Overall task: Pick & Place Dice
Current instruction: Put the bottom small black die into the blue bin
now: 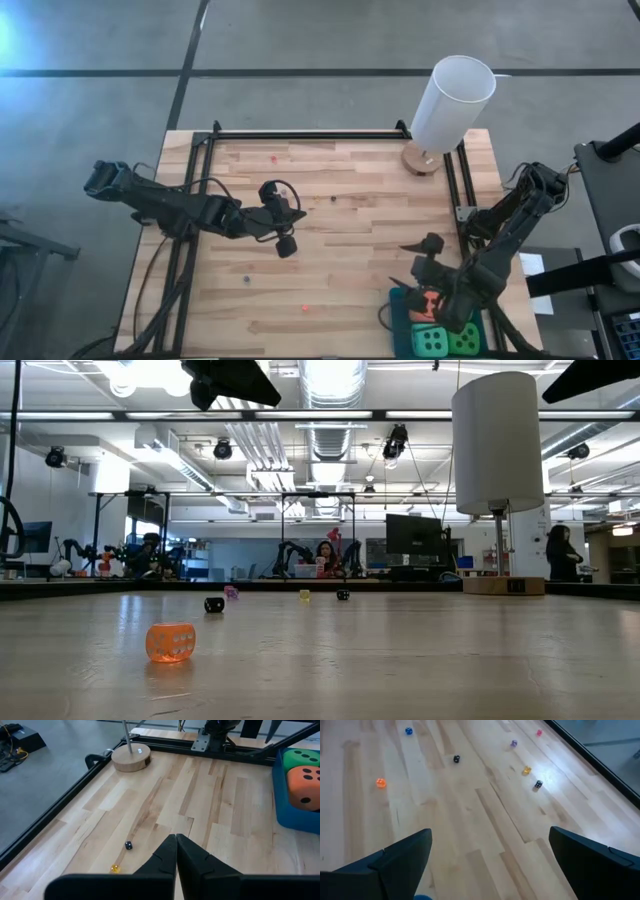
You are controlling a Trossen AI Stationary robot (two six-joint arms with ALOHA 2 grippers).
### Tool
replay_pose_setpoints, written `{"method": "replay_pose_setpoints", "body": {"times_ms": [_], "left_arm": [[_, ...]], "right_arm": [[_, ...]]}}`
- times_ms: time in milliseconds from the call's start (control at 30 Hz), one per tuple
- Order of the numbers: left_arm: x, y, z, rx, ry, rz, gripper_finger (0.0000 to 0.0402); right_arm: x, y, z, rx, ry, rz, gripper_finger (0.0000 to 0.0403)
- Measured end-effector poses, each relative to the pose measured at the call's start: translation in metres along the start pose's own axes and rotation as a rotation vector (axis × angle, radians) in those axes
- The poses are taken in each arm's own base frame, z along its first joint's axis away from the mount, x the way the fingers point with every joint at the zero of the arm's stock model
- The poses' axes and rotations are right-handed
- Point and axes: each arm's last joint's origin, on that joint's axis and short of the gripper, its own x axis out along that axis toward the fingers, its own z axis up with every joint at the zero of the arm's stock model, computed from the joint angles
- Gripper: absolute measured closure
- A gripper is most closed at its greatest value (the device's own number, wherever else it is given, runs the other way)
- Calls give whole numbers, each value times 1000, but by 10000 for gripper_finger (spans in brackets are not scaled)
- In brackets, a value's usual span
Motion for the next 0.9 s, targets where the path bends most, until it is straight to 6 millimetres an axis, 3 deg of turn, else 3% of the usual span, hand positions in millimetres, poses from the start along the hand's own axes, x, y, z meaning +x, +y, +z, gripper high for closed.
{"method": "replay_pose_setpoints", "body": {"times_ms": [900], "left_arm": [[0,1,0,-2,0,2,387]], "right_arm": [[0,0,0,-12,0,2,3]]}}
